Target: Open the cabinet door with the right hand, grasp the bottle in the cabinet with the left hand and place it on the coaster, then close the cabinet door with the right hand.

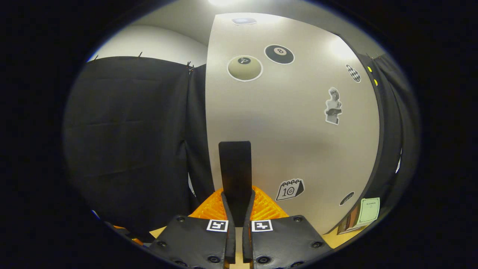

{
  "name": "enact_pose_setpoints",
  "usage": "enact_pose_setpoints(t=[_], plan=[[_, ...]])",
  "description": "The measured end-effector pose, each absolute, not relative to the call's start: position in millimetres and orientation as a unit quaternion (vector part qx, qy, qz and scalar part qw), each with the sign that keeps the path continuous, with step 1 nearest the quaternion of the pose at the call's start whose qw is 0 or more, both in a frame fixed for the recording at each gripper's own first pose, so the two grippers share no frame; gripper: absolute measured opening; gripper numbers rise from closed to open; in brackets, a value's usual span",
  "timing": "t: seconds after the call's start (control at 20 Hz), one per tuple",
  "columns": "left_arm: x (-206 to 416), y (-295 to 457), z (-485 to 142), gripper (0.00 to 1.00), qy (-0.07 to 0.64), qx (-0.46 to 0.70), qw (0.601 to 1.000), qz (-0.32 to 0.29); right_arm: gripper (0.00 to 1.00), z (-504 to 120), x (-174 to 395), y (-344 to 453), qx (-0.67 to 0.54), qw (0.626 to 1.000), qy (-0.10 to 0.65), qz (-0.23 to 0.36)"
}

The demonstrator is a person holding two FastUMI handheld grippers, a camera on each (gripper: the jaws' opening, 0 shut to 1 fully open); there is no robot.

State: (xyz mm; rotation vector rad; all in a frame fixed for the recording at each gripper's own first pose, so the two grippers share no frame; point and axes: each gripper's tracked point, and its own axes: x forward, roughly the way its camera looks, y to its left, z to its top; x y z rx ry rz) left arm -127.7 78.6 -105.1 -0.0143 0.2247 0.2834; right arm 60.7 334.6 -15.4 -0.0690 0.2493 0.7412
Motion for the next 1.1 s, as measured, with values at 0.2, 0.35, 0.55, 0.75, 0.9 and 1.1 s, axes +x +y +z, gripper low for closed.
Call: enact_pose_setpoints(t=[0.2,0.35,0.55,0.75,0.9,1.1], plan=[[-118.1,61.7,-104.1,0.87,0.116,-0.002,0.986,0.122,0.09,-14.8,57.5,322.6,-0.027,0.92,0.125,0.372],[-104.8,46.5,-110.1,0.89,0.117,0.0,0.987,0.106,0.09,-14.7,59.3,314.1,-0.023,0.918,0.13,0.374],[-99.8,37.6,-111.5,0.87,0.119,-0.004,0.989,0.092,0.09,-14.3,63.8,306.0,-0.019,0.916,0.139,0.376],[-88.4,29.7,-115.7,0.87,0.122,-0.008,0.989,0.077,0.09,-10.2,58.3,292.2,-0.012,0.918,0.141,0.37],[-78.4,20.4,-120.8,0.87,0.127,-0.012,0.99,0.063,0.09,-10.3,59.6,284.1,-0.006,0.921,0.145,0.362],[-62.7,3.6,-126.1,0.89,0.135,-0.009,0.99,0.037,0.08,-9.0,58.2,272.6,0.0,0.929,0.144,0.34]])
